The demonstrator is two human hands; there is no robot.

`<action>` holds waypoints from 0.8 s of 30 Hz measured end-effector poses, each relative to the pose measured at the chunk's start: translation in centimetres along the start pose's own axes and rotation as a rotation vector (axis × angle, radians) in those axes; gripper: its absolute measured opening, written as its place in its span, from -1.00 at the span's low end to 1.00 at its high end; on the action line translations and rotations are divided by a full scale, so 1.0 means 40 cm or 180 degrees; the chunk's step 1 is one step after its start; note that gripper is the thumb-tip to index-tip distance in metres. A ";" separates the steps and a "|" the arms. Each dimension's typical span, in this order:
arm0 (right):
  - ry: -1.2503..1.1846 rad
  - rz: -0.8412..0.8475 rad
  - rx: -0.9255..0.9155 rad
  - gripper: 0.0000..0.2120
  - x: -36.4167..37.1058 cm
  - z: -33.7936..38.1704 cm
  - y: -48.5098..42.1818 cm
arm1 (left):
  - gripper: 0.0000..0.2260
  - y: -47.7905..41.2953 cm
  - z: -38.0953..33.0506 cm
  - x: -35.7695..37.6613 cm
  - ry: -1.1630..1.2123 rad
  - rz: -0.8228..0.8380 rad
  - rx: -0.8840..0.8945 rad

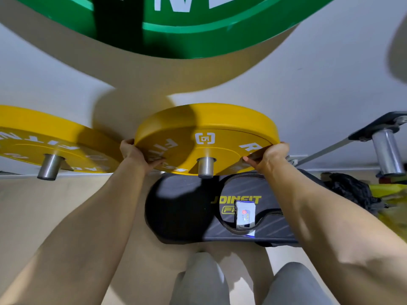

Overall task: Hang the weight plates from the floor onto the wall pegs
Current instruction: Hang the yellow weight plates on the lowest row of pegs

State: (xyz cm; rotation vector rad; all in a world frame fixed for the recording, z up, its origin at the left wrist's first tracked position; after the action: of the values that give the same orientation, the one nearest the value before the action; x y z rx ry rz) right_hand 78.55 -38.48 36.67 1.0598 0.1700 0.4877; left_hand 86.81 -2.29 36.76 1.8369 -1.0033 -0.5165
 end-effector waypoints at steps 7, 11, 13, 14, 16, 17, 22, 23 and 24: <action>-0.0016 -0.0175 -0.0225 -0.51 0.037 0.029 -0.049 | -0.55 -0.049 -0.025 0.031 -0.0036 -0.0185 -0.0105; 0.0085 -0.0092 -0.0242 -0.49 0.027 0.029 -0.047 | -0.54 -0.040 -0.020 0.028 0.0062 -0.0124 -0.0115; 0.0201 0.0118 -0.0267 -0.48 0.025 0.033 -0.038 | -0.55 -0.027 -0.015 0.022 0.0018 0.0028 -0.0086; 0.0303 0.0189 -0.0328 -0.48 0.018 0.035 -0.033 | -0.55 -0.020 -0.015 0.019 -0.0073 0.0100 -0.0047; 0.0604 0.0264 -0.0501 -0.48 -0.002 0.042 -0.020 | -0.56 0.009 -0.004 0.013 -0.0292 0.0152 0.0029; 0.0727 0.0276 -0.0595 -0.47 -0.005 0.049 -0.014 | -0.58 0.026 -0.001 0.013 -0.0387 0.0086 0.0052; 0.2518 -0.0181 -0.2120 -0.50 -0.001 0.098 0.070 | -0.60 0.153 -0.061 -0.006 -0.1662 -0.1189 0.1704; 0.2703 -0.0136 -0.2355 -0.53 0.007 0.097 0.090 | -0.60 0.204 -0.082 0.012 -0.2227 -0.1350 0.2475; 0.2781 -0.0091 -0.2496 -0.54 0.017 0.094 0.101 | -0.59 0.257 -0.087 0.047 -0.2724 -0.1314 0.3309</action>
State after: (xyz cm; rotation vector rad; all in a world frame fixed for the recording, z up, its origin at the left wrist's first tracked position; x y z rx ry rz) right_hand 79.30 -39.57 42.07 0.0269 0.6980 0.8770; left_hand 86.07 -4.15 47.58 2.8672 -1.6526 -1.2654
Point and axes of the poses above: each hand's wrist, its own y-axis away from the middle knuckle, its own x-axis out of the palm, z = x × y, the point moved 6 cm from there along -y, towards the middle knuckle, and after that the axes turned 6 degrees about -x, right-handed, at the moved point
